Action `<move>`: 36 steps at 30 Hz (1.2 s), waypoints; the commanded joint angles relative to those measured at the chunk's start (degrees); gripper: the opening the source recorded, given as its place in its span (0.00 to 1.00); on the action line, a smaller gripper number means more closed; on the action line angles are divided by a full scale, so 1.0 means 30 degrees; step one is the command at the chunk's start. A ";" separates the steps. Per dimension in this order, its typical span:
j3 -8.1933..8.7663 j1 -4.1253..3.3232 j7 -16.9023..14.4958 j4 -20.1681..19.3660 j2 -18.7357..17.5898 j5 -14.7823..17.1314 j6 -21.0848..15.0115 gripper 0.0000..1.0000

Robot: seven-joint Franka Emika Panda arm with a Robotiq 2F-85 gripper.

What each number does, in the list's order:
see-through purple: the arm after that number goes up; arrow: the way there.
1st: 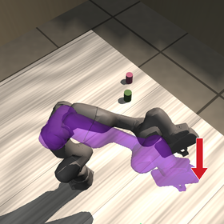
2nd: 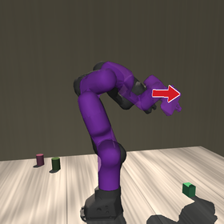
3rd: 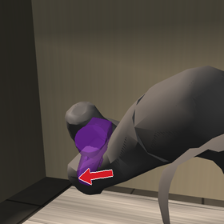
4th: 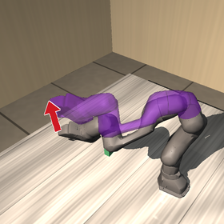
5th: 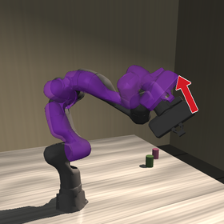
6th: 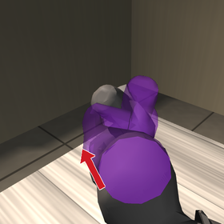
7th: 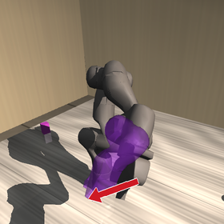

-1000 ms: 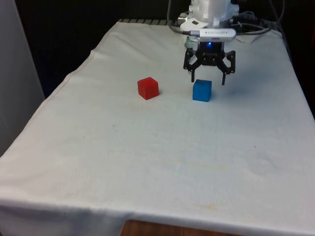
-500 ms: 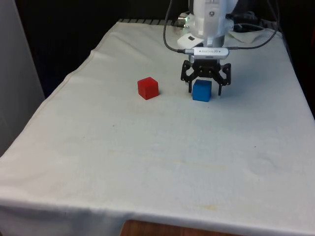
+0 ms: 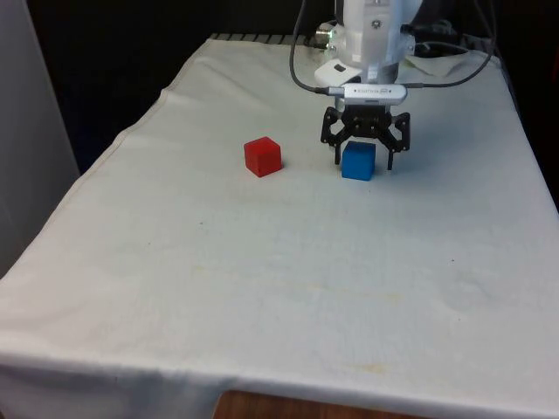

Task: Stack the two cubes.

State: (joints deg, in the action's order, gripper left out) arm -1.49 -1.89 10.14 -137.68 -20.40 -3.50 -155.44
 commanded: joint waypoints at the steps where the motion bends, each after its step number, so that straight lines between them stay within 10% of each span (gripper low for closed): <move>1: 0.0019 -0.0019 0.0038 -0.0019 0.0019 -0.0038 -0.0038 1.00; 7: 0.0019 -0.0019 0.0038 0.0000 0.0000 -0.0038 0.0000 0.90; 14: 0.0019 -0.0019 0.0038 0.0000 0.0000 -0.0038 0.0000 0.03; 36: -0.0019 -0.0038 -0.0057 -0.0115 0.2082 -0.0095 0.1891 0.01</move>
State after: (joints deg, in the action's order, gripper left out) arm -1.60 -1.95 9.85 -137.91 -14.15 -3.55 -149.66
